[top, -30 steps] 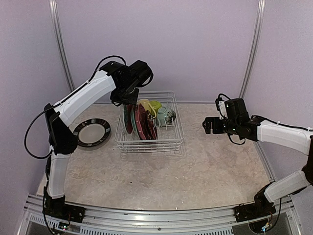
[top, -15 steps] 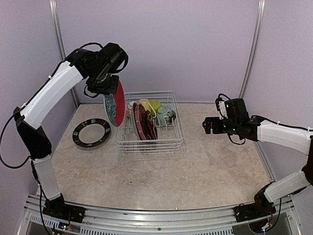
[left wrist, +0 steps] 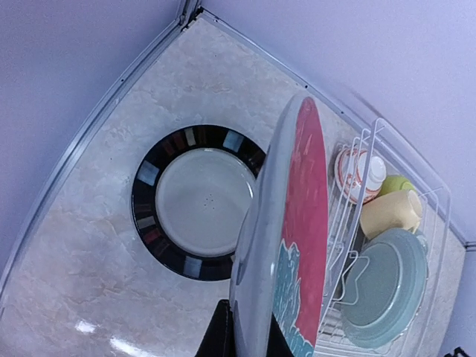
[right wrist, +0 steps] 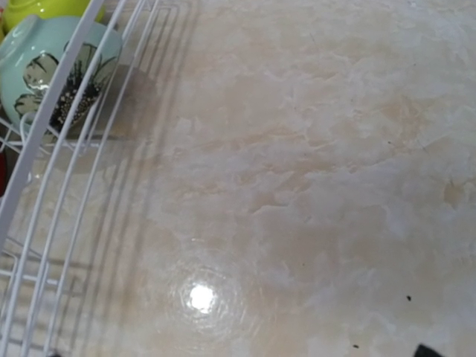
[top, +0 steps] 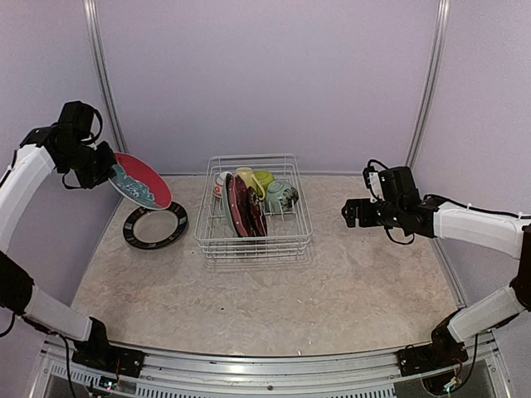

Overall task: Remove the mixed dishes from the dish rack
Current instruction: Place the plate on the plate.

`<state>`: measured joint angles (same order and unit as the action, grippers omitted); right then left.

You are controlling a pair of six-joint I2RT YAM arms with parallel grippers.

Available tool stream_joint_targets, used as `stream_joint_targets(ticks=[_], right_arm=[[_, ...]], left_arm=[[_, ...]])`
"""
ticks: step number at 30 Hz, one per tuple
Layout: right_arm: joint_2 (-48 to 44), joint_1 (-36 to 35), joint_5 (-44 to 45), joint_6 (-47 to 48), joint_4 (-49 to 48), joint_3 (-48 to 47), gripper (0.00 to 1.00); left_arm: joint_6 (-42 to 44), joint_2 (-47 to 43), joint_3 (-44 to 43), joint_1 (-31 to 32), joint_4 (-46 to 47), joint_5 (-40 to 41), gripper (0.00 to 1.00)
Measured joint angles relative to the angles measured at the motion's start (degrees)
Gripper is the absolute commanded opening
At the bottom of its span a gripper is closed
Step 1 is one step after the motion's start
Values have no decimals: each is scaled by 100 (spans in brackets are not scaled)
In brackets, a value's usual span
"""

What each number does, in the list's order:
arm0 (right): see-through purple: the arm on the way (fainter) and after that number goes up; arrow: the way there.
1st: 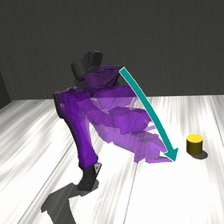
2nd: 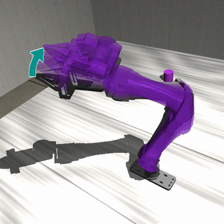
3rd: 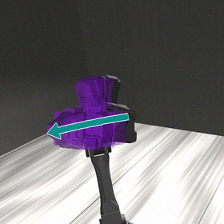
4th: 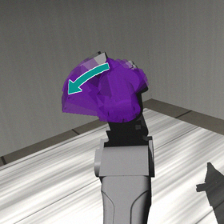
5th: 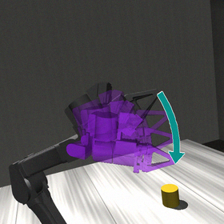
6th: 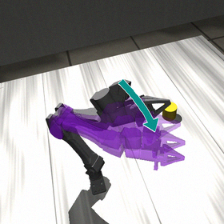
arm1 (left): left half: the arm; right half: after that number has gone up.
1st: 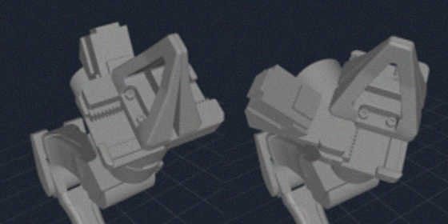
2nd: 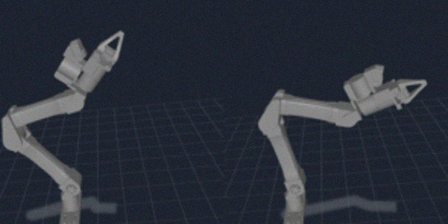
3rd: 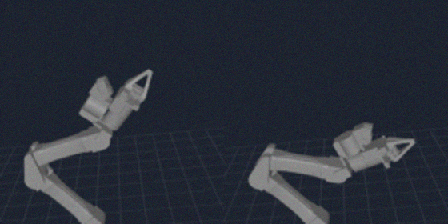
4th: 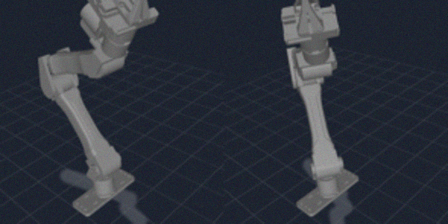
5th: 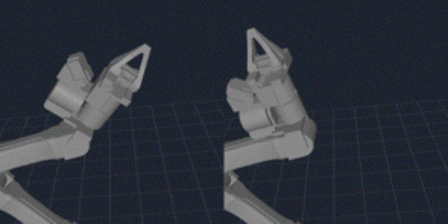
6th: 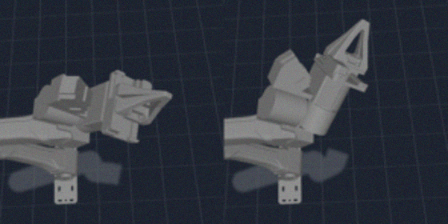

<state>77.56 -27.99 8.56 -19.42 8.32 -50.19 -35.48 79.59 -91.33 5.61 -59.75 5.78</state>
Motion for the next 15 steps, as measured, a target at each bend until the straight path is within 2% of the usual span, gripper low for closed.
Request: stream_joint_targets(ticks=[4, 8, 15], right_arm=[[66, 0, -22, -4, 11, -101, 100], [70, 0, -52, -24, 7, -164, 100], [98, -2, -81, -85, 11, -168, 100]], left_arm=[[-590, -715, 1150, -1040, 951, -1152, 0], [-1185, -920, 2234, -1729, 1947, -1963, 0], [-1766, -925, 3703, -1906, 3504, -2498, 0]])
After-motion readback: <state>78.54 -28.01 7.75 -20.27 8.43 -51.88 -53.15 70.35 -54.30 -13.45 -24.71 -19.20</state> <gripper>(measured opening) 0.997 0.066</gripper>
